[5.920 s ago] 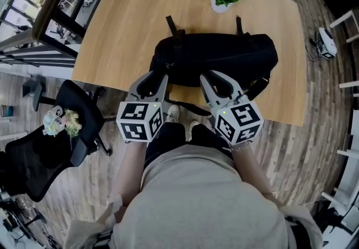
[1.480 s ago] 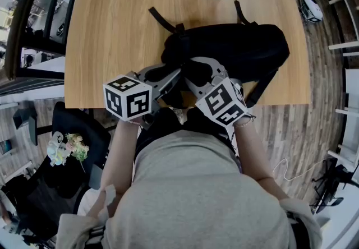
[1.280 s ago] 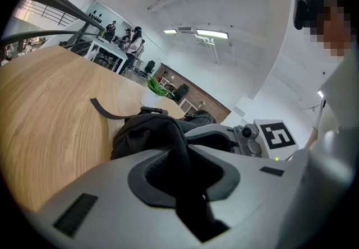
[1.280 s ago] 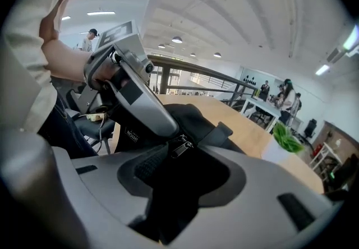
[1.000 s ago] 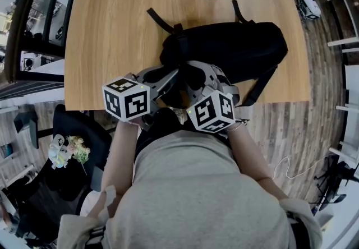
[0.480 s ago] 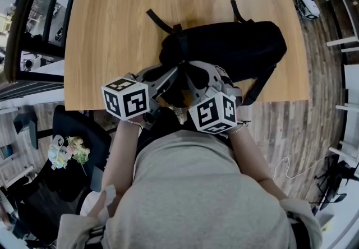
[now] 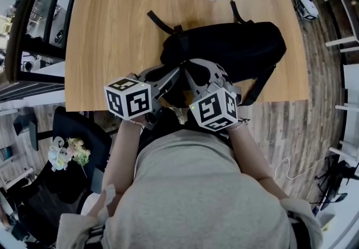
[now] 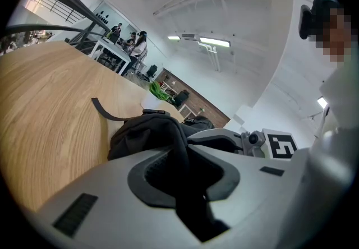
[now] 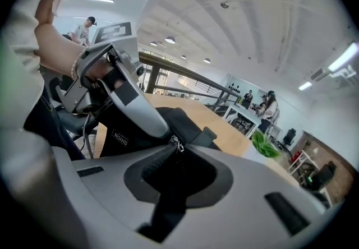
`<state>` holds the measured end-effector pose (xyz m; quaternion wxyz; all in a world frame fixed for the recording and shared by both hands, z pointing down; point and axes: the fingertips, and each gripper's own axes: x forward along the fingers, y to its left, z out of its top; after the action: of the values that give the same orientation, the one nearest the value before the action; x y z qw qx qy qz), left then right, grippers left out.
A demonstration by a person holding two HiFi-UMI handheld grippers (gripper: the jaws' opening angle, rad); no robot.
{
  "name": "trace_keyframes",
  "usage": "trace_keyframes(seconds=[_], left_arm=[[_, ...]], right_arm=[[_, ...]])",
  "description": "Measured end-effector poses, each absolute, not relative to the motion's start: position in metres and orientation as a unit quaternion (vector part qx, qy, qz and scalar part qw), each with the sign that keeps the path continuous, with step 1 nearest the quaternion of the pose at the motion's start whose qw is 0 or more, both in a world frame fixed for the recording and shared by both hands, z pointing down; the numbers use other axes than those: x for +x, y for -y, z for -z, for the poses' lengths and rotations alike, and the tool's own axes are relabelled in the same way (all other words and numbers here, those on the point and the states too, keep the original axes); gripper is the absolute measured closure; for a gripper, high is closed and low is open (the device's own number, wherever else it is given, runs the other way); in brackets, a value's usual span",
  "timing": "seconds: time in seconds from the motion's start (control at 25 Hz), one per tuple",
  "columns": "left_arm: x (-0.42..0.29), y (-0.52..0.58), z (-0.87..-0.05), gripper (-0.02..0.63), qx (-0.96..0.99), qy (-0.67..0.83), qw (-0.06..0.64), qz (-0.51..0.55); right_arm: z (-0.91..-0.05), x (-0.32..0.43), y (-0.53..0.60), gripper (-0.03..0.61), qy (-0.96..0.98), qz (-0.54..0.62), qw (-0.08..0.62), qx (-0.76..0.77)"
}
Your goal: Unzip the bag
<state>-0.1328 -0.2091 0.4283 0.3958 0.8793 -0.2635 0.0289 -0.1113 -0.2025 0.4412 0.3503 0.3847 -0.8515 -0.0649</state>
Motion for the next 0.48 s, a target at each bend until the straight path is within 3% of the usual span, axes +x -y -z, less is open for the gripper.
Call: trace_keyframes(seconds=[0.32,0.48], left_arm=[[-0.1328,0.208,-0.4293,0.535,0.881,0.265,0.39,-0.032],[-0.1352,0.2084,-0.4312,0.535,0.882,0.283,0.375,-0.046]], right_arm=[[-0.4435,-0.1056,0.199,0.566,0.855,0.021,0.345,0.386],[-0.4411,-0.1029,0.1966,0.568,0.873,-0.061,0.305,0.375]])
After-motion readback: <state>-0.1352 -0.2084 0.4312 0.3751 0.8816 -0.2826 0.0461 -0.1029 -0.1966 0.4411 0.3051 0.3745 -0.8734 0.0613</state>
